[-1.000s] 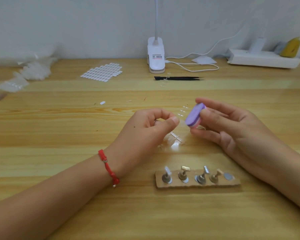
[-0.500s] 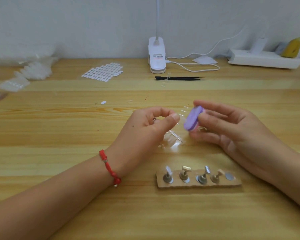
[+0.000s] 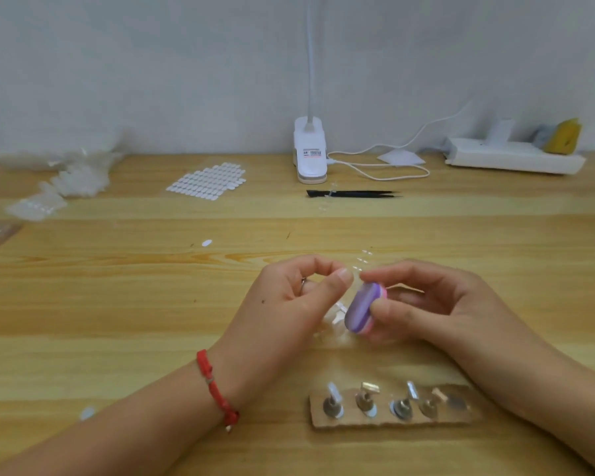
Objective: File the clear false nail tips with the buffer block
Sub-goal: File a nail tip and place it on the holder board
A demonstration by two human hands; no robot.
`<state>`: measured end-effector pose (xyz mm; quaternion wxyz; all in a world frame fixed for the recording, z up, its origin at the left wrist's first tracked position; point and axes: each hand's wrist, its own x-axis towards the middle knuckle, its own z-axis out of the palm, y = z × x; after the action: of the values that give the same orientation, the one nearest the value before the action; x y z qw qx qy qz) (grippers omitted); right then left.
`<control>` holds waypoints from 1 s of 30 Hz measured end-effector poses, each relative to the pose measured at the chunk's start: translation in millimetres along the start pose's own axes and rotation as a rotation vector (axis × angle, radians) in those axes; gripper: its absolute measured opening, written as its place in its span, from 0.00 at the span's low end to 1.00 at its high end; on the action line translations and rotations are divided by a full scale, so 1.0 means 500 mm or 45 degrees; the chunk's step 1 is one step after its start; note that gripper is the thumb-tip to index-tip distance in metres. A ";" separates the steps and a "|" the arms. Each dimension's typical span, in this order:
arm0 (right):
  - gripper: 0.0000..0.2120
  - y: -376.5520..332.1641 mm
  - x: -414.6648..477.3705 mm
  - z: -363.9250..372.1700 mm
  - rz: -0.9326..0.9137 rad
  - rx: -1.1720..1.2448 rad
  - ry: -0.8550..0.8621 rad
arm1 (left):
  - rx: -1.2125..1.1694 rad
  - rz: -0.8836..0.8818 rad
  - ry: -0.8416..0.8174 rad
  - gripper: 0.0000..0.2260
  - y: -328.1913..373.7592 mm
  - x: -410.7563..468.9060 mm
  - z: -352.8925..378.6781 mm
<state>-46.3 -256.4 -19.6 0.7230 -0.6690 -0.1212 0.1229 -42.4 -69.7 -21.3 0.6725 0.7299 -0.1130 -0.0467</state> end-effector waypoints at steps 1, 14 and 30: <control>0.17 0.000 0.002 0.001 -0.006 0.018 0.023 | 0.001 0.003 0.000 0.05 0.000 0.000 0.000; 0.24 -0.001 0.002 -0.002 -0.016 0.029 0.040 | 0.066 0.029 0.004 0.05 -0.002 -0.003 0.001; 0.17 0.005 0.005 -0.009 -0.106 0.061 0.221 | 0.074 0.020 0.001 0.06 -0.001 -0.001 0.002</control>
<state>-42.5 -259.6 -22.3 0.7511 -0.6539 -0.0828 0.0371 -42.9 -70.6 -21.9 0.6513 0.7484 -0.1197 -0.0377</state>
